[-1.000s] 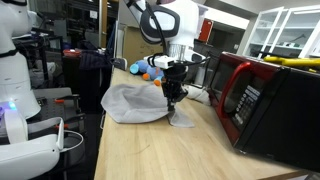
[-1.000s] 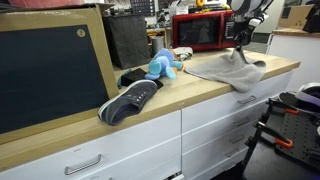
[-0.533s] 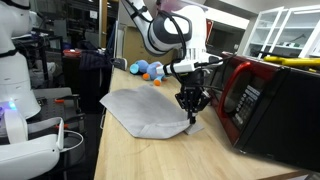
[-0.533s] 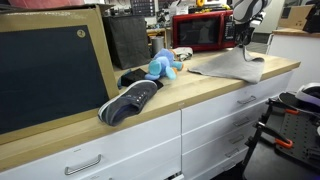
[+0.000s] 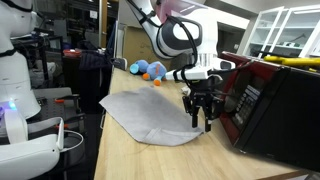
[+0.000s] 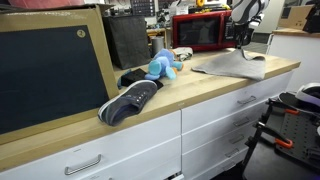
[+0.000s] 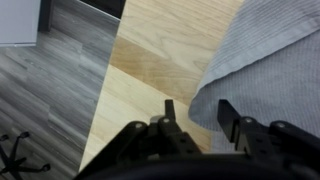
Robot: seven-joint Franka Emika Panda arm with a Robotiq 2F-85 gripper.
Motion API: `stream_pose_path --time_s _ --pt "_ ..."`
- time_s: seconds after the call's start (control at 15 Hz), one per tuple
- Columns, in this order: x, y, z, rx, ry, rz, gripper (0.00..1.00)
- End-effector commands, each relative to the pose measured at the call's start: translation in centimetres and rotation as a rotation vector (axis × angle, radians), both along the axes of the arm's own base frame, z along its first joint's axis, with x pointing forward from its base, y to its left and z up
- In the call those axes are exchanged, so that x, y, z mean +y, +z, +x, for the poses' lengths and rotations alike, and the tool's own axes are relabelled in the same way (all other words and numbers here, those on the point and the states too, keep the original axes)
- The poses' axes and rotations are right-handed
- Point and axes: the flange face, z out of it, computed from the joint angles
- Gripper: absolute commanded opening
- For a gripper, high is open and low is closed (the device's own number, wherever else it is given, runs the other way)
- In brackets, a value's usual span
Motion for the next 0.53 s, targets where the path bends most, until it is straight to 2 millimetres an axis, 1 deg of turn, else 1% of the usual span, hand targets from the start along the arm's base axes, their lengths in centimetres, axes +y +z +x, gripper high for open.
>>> stream_pose_path --time_s 0.0,0.13,0.2,0.33,0.47 --pt "2.5 1.7 0.3 0.003 0.042 0.198 0.8" --pt "4.6 1.7 0.5 0.014 0.062 0.311 0.95" --pt "5.8 2.0 0.4 0.034 0.075 0.362 0.99" --pt "8.9 1.8 -0.1 0.087 0.104 0.436 1.0" --pt "12.1 1.5 -0.8 0.123 0.167 0.469 1.0"
